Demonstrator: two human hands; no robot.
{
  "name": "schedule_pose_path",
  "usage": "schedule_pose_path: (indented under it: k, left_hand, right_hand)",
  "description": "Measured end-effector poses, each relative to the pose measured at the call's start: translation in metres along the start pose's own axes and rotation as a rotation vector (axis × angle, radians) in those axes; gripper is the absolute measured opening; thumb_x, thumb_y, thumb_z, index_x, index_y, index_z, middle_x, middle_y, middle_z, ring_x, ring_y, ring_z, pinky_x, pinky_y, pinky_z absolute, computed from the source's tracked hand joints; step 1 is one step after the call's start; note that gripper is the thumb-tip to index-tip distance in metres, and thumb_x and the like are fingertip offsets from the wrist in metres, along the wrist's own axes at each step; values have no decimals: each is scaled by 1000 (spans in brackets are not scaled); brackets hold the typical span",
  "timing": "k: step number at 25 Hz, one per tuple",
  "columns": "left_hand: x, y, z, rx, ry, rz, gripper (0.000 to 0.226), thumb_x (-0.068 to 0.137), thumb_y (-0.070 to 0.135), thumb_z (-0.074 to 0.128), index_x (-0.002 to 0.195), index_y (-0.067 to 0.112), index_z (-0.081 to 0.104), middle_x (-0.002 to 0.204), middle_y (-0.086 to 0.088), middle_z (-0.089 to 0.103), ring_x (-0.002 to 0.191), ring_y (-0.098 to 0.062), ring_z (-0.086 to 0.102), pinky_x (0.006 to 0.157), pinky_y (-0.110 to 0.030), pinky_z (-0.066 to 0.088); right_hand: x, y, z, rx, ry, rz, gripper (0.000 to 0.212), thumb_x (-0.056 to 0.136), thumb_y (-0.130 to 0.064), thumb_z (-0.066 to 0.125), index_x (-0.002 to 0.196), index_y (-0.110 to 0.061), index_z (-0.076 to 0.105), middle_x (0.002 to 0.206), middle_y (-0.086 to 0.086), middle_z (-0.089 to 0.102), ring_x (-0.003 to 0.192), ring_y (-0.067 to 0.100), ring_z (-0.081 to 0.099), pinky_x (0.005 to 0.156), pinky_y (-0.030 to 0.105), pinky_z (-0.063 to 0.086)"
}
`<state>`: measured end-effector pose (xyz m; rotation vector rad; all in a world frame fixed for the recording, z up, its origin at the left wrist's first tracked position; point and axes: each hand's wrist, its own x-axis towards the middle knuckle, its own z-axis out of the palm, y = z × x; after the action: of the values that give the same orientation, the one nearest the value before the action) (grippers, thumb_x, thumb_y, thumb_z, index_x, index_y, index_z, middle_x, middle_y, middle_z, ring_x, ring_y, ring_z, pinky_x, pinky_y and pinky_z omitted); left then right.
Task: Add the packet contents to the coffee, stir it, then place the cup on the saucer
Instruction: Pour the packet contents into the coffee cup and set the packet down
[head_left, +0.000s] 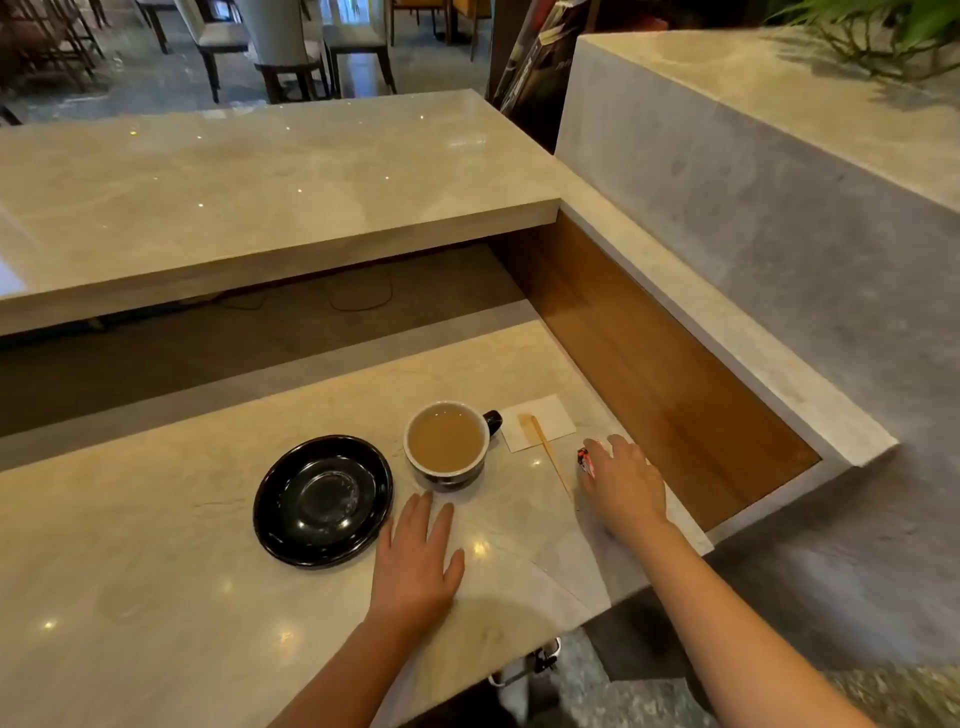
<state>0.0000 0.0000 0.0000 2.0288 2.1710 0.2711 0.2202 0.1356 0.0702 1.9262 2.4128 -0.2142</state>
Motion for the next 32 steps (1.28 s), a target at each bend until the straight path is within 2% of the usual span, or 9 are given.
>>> schedule_pose_path:
  k: [4,11,14,17,20,23,25,28,32]
  left_hand:
    - [-7,-6,8,-4,67,-12,55,84,43,41,130,16,52,141,-12,44,131,-25,31,96,-53,34]
    - [-5,-4,3,-59,52,-30,56,85,45,41,133,18,48,143,-11,40,132,-25,27,95,-54,34]
    - [-5,-4,3,-53,40,-44,56,85,46,41,134,19,48,144,-11,39,133,-25,27,97,-54,32]
    - [-5,-4,2,-60,30,-41,56,85,46,40,134,19,47,145,-10,39,134,-25,27,97,-54,31]
    - [-5,-4,2,-69,34,-40,55,85,46,41,133,19,48,144,-11,39,133,-25,27,97,-54,31]
    - [-5,-5,3,-74,37,-42,55,85,46,41,133,19,48,144,-11,40,133,-25,27,97,-55,31]
    - [-5,-5,3,-76,41,-39,55,85,46,41,133,20,47,144,-11,41,133,-25,26,97,-56,31]
    - [-5,-5,4,-82,37,-42,55,86,46,41,134,21,46,145,-10,40,134,-24,26,97,-55,31]
    - [-6,-5,4,-77,42,-44,55,85,46,42,134,22,46,145,-9,40,134,-23,26,98,-53,29]
  right_hand:
    - [8,9,7,-15,-46,23,34,95,-26,40,127,-16,45,127,10,54,113,27,50,87,40,47]
    - [16,15,10,101,-11,94,37,90,-23,54,125,-15,50,120,13,59,108,29,54,78,37,51]
    - [13,18,11,165,-1,222,43,84,-34,64,120,-14,52,114,10,63,100,26,59,71,37,53]
    - [12,20,14,158,-54,323,48,80,-46,64,115,-14,56,108,9,64,92,24,62,67,35,54]
    - [9,19,13,429,-40,373,46,82,-29,67,122,-9,53,123,14,60,104,31,61,77,39,53]
    - [3,18,10,710,7,441,35,85,-9,62,119,-5,54,123,18,61,105,33,60,85,41,51]
    - [-1,18,6,914,19,518,29,87,-5,58,116,-7,56,120,18,61,96,28,62,76,37,53]
    - [-8,10,-5,1381,12,603,24,89,-3,55,110,-13,56,108,11,65,80,17,65,59,24,55]
    - [-14,-10,-18,1813,-40,480,20,90,1,49,104,-10,59,90,7,71,68,14,71,51,19,56]
